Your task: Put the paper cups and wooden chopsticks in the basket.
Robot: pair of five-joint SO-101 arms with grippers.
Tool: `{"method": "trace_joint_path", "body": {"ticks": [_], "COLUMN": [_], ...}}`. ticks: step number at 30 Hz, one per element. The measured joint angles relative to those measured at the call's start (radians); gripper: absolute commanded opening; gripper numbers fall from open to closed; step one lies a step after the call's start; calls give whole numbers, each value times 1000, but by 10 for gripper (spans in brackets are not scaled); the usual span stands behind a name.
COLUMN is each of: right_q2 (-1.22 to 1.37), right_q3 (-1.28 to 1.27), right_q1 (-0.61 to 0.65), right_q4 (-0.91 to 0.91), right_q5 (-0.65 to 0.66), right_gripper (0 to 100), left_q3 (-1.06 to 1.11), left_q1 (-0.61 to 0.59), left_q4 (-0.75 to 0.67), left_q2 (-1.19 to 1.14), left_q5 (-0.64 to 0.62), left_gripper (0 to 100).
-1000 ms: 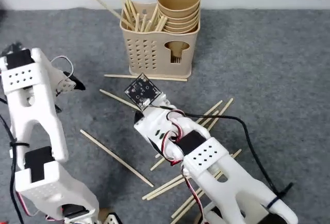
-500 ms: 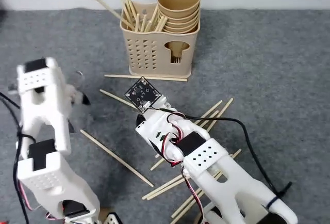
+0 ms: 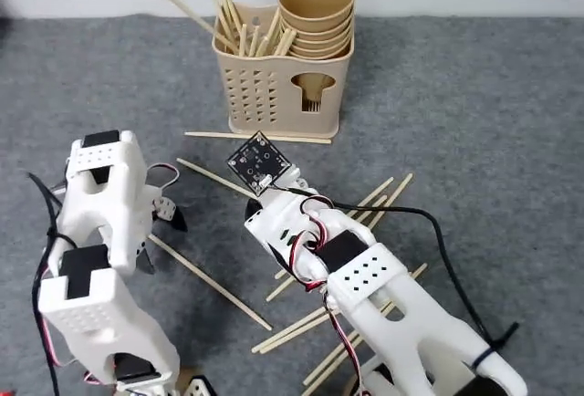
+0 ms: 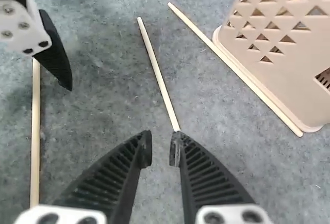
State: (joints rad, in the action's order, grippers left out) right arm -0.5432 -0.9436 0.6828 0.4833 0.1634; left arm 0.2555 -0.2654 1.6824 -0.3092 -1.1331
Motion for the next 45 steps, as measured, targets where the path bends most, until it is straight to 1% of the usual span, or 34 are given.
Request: {"method": "trace_joint_path", "body": {"ticks": [8, 10, 14, 20, 25, 31, 35, 38, 40, 42, 45], "right_q2": [0, 0, 0, 0, 0, 0, 0, 0, 0, 0, 0], "right_q3": [0, 0, 0, 0, 0, 0, 0, 0, 0, 0, 0], "right_q1": [0, 0, 0, 0, 0, 0, 0, 0, 0, 0, 0], "right_q4": [0, 0, 0, 0, 0, 0, 0, 0, 0, 0, 0], "right_q5": [0, 0, 0, 0, 0, 0, 0, 0, 0, 0, 0], "right_gripper": [79, 79, 79, 79, 79, 79, 79, 79, 79, 79, 79], "left_q3": [21, 23, 20, 20, 38, -18, -123, -265, -407, -580, -873], "left_q1": [68, 77, 81, 104, 98, 95, 95, 95, 95, 95, 91], "left_q4": [-43, -43, -49, -55, -54, -60, -58, -21, 5, 17, 28], "left_q2": [-55, -69, -78, -81, -132, -140, -140, -140, -141, -141, -147], "left_q5": [0, -3, -3, 8, 8, 6, 6, 6, 9, 38, 155], "left_gripper": [345, 318, 222, 10, 13, 13, 13, 13, 13, 13, 13]}}
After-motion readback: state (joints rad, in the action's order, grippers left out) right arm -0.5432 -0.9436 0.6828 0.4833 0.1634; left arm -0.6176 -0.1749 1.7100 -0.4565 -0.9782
